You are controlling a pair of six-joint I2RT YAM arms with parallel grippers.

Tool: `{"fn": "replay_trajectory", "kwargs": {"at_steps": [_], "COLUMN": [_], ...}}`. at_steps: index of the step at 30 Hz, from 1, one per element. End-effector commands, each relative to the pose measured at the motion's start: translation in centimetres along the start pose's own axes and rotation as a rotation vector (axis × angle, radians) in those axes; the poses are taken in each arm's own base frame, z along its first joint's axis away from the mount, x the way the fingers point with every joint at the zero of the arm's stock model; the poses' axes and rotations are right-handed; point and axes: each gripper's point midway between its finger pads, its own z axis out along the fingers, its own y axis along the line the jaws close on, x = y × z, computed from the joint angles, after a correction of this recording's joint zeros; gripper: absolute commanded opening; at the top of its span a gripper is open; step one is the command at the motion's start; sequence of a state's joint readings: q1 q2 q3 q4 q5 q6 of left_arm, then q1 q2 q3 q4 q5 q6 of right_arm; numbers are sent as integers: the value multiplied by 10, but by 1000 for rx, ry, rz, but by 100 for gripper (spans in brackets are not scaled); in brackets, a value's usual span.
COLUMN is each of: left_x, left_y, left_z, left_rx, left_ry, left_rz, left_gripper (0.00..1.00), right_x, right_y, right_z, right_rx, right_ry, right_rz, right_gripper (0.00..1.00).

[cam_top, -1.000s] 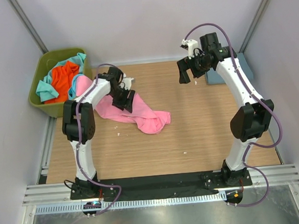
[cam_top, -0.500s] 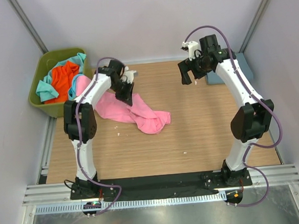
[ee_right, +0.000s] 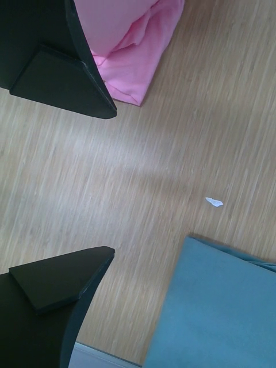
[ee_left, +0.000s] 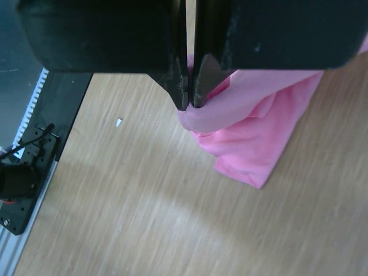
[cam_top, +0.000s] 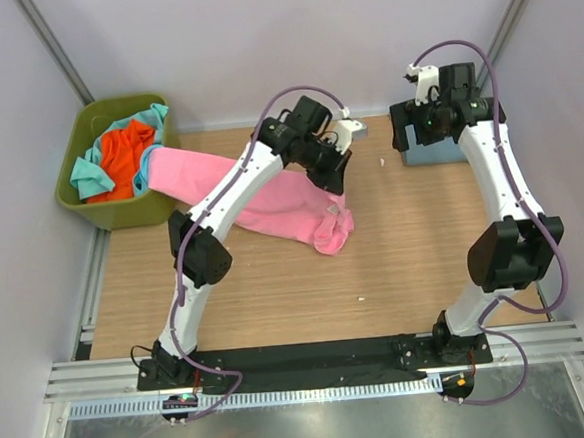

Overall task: Fold and stack the t-shirts
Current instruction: Move the tshirt to the center of the board

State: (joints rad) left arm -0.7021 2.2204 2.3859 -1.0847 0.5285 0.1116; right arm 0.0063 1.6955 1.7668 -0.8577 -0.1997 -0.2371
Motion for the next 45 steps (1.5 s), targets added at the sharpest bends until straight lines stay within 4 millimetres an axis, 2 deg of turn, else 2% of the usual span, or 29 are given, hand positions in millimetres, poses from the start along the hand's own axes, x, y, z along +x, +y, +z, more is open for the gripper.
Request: {"fn": "replay_trajectory", "kwargs": {"at_steps": [1,3,4,5,15,22,26,29,32,35,38,39,40,41,43,44,45], "left_x": [-2,-9,-13,-16,-83,-125,-152,-162,-166,-168,-169,-170,-168,-166,-161,-155,-145], "left_y": [-15,-27,-31,-37,-92,-126,-147,-167,-189,-203,-178,-153,-136,-108,-78,-44,-28], "left_z": [2,1,-1,-2,-21,-51,-85,-98,-98,-98,-102,-113,-117,-133,-151,-169,-176], "left_rx": [46,59,61,68,103,113,77,34,-24,-46,-147,-208,-231,-272,-311,-363,-380], "left_ry": [3,-15,-26,-34,-247,-408,-529,-583,-607,-618,-606,-606,-602,-603,-598,-593,-571], "left_rz": [-8,17,29,43,213,364,483,625,768,788,682,610,570,506,440,387,346], "left_gripper": [0,0,0,0,0,0,0,0,0,0,0,0,0,0,0,0,0], "right_x": [-12,-9,-5,-5,-1,6,11,11,11,12,13,13,16,18,20,19,19], "right_y": [5,4,-8,-10,-30,-36,-38,-37,-36,-35,-34,-33,-33,-32,-30,-29,-28], "right_z": [-24,-23,-26,-26,-26,-33,-34,-37,-39,-41,-45,-48,-46,-47,-49,-50,-51], "right_rx": [13,20,44,48,110,129,134,132,129,126,127,127,125,120,112,108,104], "right_ry": [-76,-70,-67,-67,-61,-59,-51,-55,-59,-62,-68,-72,-65,-67,-67,-73,-74], "right_rz": [-11,-10,12,16,44,54,60,61,65,67,65,64,66,67,69,68,70], "right_gripper": [100,100,100,100,100,100,100,100,100,100,100,100,100,100,100,100,100]}}
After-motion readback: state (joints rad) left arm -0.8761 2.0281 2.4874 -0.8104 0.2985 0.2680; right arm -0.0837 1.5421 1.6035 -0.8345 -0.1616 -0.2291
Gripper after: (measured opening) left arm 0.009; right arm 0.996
